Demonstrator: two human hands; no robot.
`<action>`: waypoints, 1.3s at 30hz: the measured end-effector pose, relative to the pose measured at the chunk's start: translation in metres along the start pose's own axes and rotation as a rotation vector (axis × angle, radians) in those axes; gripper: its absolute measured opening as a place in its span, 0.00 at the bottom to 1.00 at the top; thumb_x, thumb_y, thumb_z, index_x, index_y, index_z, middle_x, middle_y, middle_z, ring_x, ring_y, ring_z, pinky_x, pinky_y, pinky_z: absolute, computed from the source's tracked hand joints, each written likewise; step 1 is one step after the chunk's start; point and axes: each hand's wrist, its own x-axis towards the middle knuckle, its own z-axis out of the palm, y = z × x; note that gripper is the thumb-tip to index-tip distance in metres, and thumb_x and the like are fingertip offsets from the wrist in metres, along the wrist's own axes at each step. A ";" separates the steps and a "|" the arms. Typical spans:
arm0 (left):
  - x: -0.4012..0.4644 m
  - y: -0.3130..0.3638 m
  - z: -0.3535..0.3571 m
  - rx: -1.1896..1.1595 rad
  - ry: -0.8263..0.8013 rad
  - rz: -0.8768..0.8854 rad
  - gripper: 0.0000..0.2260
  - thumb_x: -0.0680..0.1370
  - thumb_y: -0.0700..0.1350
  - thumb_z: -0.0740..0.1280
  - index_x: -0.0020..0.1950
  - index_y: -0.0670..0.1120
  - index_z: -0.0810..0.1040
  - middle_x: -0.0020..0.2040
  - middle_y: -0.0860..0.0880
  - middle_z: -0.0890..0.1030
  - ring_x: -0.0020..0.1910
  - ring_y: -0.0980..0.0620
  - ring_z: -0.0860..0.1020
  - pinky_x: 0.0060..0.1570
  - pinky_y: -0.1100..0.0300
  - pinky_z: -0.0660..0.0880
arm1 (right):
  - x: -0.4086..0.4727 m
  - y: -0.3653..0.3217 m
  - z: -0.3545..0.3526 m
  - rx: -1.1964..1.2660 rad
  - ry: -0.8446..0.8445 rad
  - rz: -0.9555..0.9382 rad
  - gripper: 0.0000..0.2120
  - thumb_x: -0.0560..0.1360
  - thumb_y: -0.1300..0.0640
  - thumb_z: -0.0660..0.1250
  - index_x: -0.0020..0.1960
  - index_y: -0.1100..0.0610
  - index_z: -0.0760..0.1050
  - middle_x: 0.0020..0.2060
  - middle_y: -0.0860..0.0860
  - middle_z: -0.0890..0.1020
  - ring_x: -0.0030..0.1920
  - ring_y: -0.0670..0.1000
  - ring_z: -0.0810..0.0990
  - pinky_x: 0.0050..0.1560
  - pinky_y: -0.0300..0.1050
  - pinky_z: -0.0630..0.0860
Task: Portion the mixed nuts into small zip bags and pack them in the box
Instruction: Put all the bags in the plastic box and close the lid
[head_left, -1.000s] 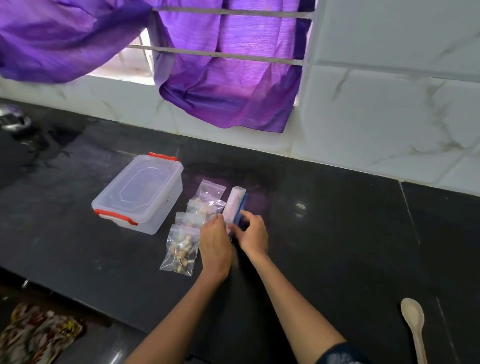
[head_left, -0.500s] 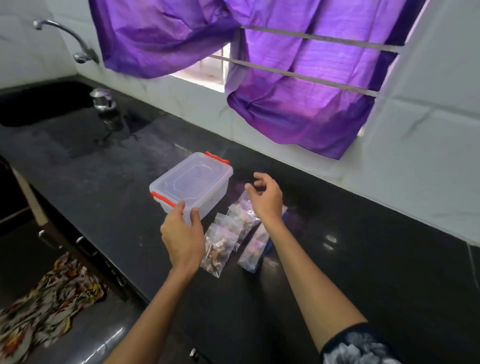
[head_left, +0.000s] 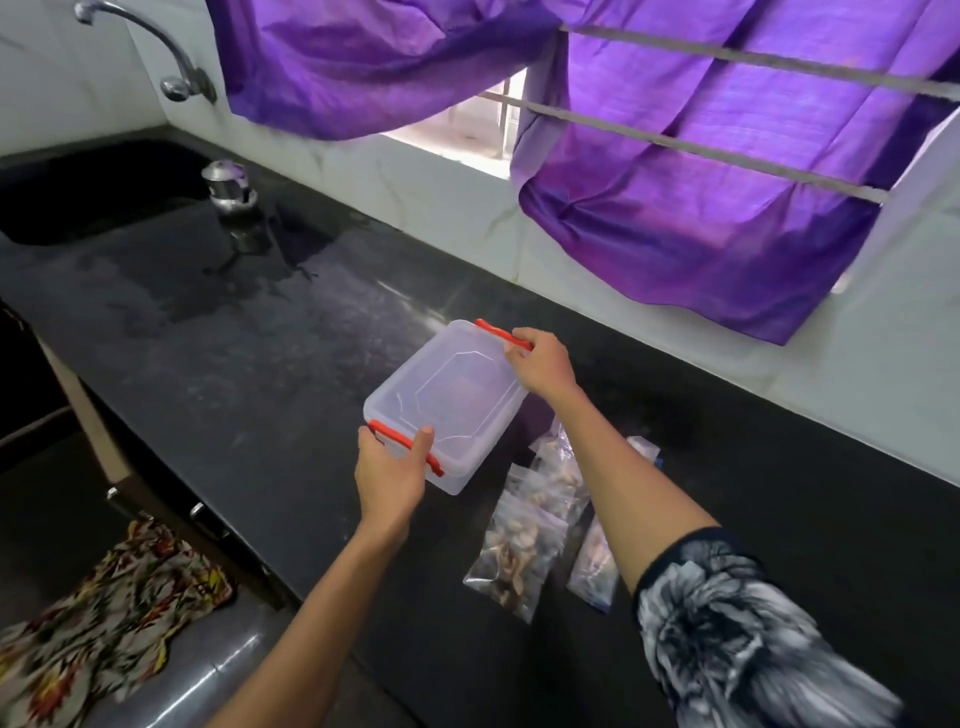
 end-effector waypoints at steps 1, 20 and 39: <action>0.002 -0.002 -0.001 -0.010 -0.011 -0.004 0.21 0.75 0.47 0.71 0.65 0.46 0.70 0.59 0.47 0.78 0.56 0.47 0.79 0.58 0.45 0.77 | 0.002 0.002 0.003 0.010 0.025 0.012 0.19 0.78 0.59 0.63 0.68 0.60 0.71 0.66 0.55 0.75 0.66 0.55 0.73 0.68 0.49 0.67; -0.064 0.079 0.010 -0.080 -0.323 0.405 0.12 0.77 0.41 0.69 0.58 0.54 0.77 0.46 0.62 0.82 0.44 0.64 0.82 0.41 0.64 0.81 | -0.156 0.015 -0.142 0.365 0.598 -0.002 0.13 0.73 0.63 0.69 0.57 0.56 0.81 0.47 0.46 0.84 0.42 0.35 0.80 0.47 0.30 0.76; -0.179 -0.042 0.067 0.216 -0.826 0.158 0.20 0.76 0.40 0.69 0.68 0.46 0.73 0.53 0.55 0.81 0.47 0.59 0.81 0.45 0.63 0.80 | -0.405 0.146 -0.150 0.509 0.781 0.629 0.15 0.72 0.61 0.72 0.56 0.49 0.78 0.46 0.43 0.81 0.46 0.42 0.80 0.36 0.32 0.74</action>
